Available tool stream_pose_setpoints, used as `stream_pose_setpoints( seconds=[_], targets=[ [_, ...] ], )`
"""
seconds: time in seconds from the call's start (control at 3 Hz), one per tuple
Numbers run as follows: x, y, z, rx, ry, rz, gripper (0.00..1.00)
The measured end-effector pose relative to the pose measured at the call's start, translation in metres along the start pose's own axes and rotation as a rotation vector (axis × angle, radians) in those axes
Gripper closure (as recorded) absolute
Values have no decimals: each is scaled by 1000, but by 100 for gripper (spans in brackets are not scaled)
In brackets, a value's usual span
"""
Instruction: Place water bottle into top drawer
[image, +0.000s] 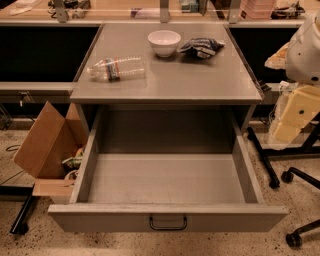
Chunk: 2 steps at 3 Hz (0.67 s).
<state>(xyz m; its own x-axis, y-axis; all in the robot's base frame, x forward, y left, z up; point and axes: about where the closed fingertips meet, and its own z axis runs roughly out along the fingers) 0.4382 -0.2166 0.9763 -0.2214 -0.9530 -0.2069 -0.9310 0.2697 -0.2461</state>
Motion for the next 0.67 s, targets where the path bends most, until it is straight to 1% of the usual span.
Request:
stream_pose_setpoints(
  seconds=[0.33,0.67],
  targets=[
    [0,0,0,0,0,0,0],
    [-21,-24,12,11,-24,-63,0]
  ],
)
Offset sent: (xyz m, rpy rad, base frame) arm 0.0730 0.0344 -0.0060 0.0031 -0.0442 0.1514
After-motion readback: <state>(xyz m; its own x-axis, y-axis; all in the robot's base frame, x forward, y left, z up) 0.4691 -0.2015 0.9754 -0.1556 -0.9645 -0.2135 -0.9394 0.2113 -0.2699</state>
